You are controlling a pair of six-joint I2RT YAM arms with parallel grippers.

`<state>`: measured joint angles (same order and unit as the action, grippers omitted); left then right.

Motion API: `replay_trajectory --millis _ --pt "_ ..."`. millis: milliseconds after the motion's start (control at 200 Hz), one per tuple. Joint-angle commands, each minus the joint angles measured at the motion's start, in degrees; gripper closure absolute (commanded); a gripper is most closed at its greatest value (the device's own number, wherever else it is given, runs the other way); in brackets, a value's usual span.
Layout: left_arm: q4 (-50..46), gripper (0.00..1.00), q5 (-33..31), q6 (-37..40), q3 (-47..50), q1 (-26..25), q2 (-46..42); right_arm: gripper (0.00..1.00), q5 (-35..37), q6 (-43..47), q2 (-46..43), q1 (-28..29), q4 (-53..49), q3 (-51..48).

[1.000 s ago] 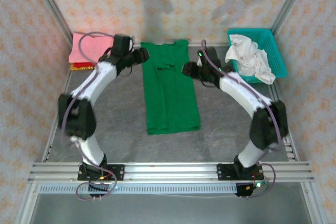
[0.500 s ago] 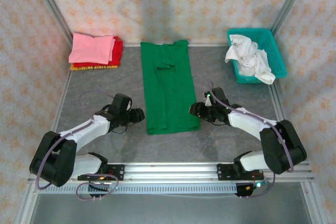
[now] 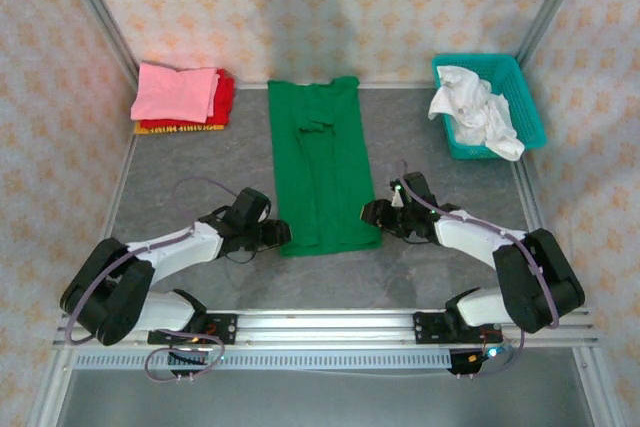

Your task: Fold and stack the t-shirts

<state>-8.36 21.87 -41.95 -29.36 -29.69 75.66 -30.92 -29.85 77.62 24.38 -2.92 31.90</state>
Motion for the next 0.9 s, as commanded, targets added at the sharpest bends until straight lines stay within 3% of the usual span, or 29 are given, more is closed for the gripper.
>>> replay_trajectory --millis 0,100,175,360,540,701,896 --pt "1.6 0.57 -1.7 -1.7 1.2 -1.2 1.5 0.44 0.7 0.1 0.4 0.4 2.1 -0.8" --pt "3.1 0.58 -1.9 -2.0 1.4 -2.1 2.9 0.44 0.2 0.0 0.9 0.6 2.7 -1.3" --pt "3.1 0.68 -2.3 -2.1 1.3 -2.5 4.3 0.44 -0.6 -0.4 1.5 0.8 2.8 -1.7" --pt "5.5 0.76 -2.7 -2.9 3.1 -2.8 6.1 0.45 -1.7 -1.1 2.1 2.2 2.8 -2.8" --pt "5.0 0.91 -3.6 -2.1 3.1 -2.9 7.7 0.49 -2.2 -2.0 3.2 3.3 2.5 -2.7" --pt "4.5 1.00 -4.7 -2.0 3.4 -2.9 7.7 0.48 0.9 -3.3 0.2 3.6 0.1 -3.2" --pt "0.9 1.00 -7.2 -1.8 3.1 -2.9 6.3 0.47 3.6 -3.5 -4.8 3.6 -5.7 -2.5"
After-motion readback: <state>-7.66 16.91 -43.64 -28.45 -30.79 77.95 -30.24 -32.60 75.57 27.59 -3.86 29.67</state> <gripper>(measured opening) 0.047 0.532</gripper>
